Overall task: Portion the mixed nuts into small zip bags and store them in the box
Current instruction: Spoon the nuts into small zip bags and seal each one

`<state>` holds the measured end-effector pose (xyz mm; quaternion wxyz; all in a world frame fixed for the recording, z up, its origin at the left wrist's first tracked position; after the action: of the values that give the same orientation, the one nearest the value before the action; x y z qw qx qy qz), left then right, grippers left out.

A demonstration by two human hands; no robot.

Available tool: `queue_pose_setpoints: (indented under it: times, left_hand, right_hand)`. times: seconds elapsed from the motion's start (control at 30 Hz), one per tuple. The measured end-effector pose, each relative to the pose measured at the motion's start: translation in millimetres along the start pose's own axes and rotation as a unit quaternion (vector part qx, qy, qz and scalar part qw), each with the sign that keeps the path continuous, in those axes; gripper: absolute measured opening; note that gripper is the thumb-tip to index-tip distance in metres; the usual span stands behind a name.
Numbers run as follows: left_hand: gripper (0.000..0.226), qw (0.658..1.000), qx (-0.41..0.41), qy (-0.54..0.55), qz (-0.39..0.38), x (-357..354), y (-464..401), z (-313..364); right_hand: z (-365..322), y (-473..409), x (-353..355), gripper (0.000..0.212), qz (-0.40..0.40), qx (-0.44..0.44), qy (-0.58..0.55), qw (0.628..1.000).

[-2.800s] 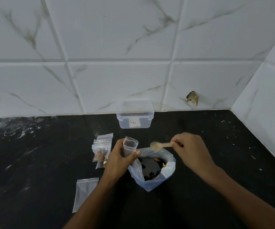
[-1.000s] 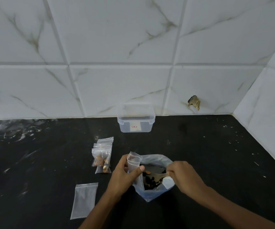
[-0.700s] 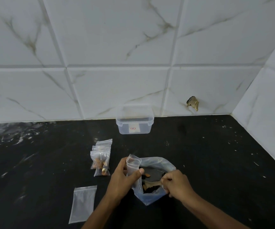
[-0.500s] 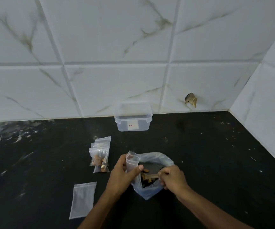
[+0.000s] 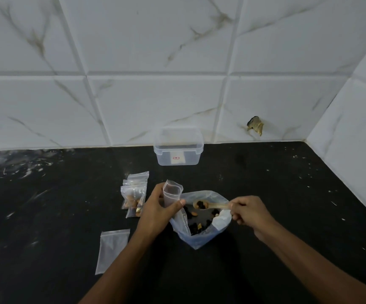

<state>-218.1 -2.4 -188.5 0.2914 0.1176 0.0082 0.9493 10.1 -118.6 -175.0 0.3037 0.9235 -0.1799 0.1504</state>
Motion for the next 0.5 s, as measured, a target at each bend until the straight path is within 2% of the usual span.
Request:
queue_pose_setpoints:
  times: [0.17,0.27,0.4,0.5]
  left_hand:
    - [0.053,0.998,-0.025,-0.049,-0.003,0,-10,11]
    - [0.058,0.996,-0.040,-0.074,-0.004,-5,-17,17]
    - [0.054,0.996,-0.050,-0.076,-0.011,-15,-22,27]
    - [0.051,0.996,-0.049,-0.067,-0.011,-21,-23,30]
  right_hand:
    - [-53,24,24,0.016,-0.011,0.069,-0.033,0.997]
    - [-82,34,28,0.016,-0.010,0.114,-0.012,0.993]
    - [-108,42,21,0.015,0.030,0.188,0.112,0.975]
    - [-124,57,7,0.014,0.104,0.296,0.247,0.917]
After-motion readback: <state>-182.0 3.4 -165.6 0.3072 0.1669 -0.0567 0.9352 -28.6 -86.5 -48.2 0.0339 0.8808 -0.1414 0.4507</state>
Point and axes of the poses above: each hand's wrist, its own y-axis away from the middle knuckle, its own x-axis out of the back of the hand, z = x × y, the point moved 6 cm from there along -y, towards the middle knuckle, and after that the axes turned 8 degrees about -z, right-handed, at the moved point
